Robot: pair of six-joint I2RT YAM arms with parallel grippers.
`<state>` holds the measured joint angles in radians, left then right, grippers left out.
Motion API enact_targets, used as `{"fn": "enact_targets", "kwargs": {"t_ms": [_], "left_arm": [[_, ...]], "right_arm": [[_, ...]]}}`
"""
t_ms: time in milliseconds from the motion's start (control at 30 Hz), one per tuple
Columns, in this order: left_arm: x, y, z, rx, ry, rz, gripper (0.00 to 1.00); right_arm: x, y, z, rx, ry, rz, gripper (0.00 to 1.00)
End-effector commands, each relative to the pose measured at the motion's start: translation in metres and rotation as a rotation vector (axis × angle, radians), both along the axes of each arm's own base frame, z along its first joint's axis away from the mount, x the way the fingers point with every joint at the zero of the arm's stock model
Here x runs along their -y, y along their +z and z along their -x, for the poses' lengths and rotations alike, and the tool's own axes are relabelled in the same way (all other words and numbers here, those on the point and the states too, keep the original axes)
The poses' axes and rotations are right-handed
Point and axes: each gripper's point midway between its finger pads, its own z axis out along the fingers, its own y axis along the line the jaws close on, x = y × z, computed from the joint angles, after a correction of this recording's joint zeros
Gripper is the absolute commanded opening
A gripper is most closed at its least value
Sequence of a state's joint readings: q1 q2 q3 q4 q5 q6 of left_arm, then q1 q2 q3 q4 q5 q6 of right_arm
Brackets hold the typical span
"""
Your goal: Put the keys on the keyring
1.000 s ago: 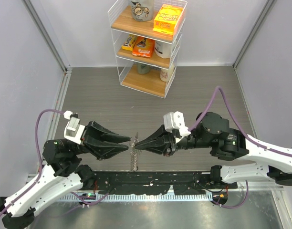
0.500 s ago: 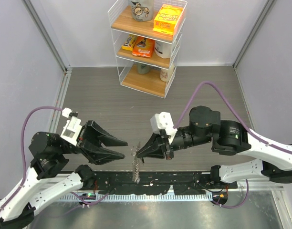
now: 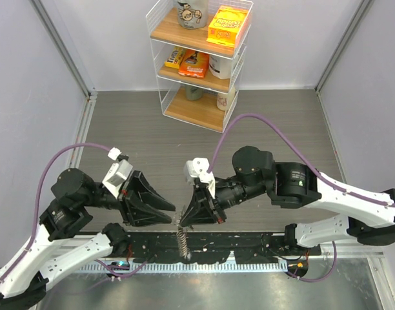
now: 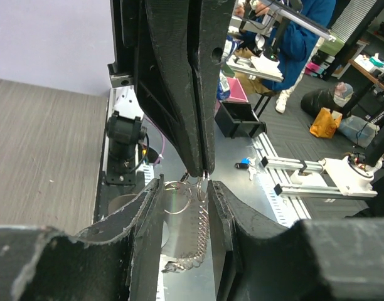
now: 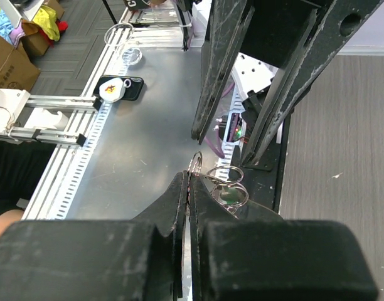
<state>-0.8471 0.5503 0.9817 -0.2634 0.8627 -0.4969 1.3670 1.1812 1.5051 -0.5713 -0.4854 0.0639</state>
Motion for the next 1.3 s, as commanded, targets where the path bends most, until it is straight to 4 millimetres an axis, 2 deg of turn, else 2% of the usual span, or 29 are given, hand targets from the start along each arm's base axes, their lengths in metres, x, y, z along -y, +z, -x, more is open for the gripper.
{"fn": "enact_targets", "kwargs": {"t_ms": [0, 567, 1267], "left_arm": [[-0.005, -0.002, 0.006, 0.006, -0.017, -0.030, 0.38], [-0.012, -0.011, 0.014, -0.002, -0.034, -0.069, 0.34], [-0.019, -0.005, 0.009, 0.057, 0.032, -0.063, 0.33]], "right_arm": [[-0.003, 0.027, 0.004, -0.042, 0.010, -0.055, 0.05], [-0.018, 0.023, -0.009, -0.089, -0.033, -0.004, 0.05], [-0.020, 0.003, -0.002, -0.078, 0.037, 0.055, 0.05]]}}
